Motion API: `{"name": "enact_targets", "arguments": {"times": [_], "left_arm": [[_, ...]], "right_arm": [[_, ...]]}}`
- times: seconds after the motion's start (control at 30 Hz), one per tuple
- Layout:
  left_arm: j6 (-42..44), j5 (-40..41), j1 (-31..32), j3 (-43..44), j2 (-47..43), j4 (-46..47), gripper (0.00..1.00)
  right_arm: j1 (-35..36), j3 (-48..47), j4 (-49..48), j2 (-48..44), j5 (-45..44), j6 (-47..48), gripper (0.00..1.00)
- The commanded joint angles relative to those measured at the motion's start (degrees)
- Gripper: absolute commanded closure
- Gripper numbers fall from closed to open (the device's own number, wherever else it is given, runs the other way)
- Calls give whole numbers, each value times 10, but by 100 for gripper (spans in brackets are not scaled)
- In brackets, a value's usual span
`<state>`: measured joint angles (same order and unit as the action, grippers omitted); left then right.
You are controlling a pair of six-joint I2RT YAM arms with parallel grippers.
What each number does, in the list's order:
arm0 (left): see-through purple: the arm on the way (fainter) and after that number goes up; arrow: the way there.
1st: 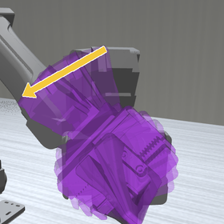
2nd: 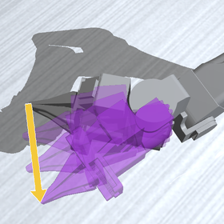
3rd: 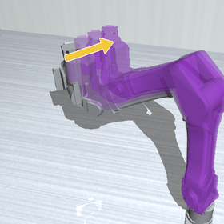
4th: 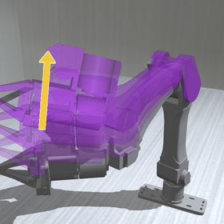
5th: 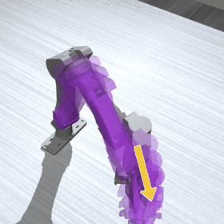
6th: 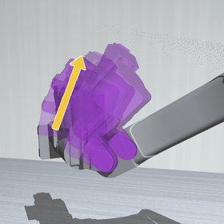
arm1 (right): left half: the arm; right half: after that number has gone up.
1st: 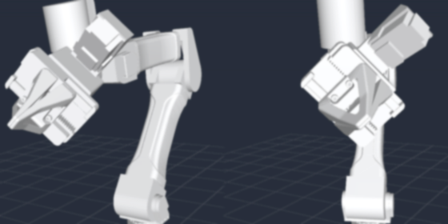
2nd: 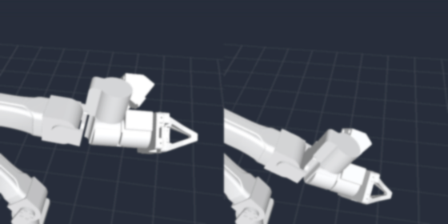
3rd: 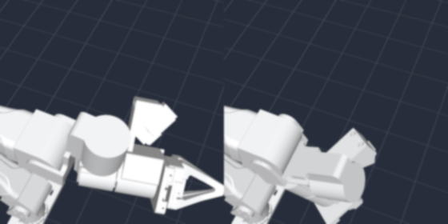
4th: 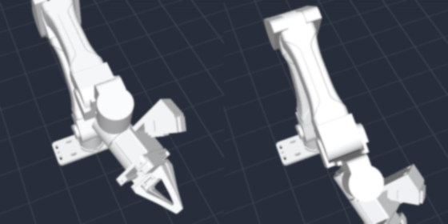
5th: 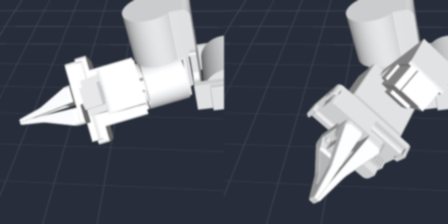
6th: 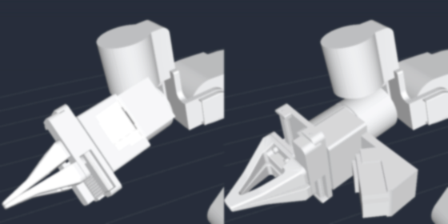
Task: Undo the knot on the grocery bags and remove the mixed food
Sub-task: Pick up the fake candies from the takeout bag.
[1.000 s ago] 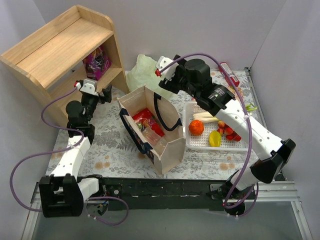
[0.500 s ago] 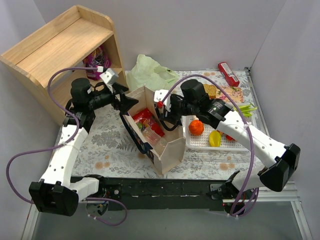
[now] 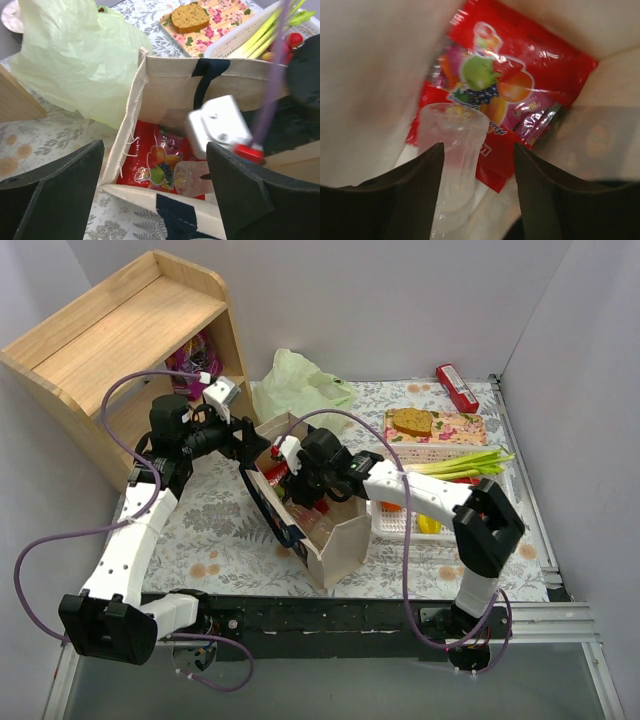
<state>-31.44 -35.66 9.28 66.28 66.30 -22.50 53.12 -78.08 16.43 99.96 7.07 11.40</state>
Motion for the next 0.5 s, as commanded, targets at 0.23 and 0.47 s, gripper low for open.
{"name": "enact_targets", "arguments": {"times": [0.23, 0.47], "left_arm": [[30, -1, -2, -26, -86, -10, 18], [22, -31, -19, -39, -95, 3, 17]], "right_arm": [[8, -33, -22, 100, -155, -110, 21], [22, 21, -26, 120, -83, -104, 24]]}}
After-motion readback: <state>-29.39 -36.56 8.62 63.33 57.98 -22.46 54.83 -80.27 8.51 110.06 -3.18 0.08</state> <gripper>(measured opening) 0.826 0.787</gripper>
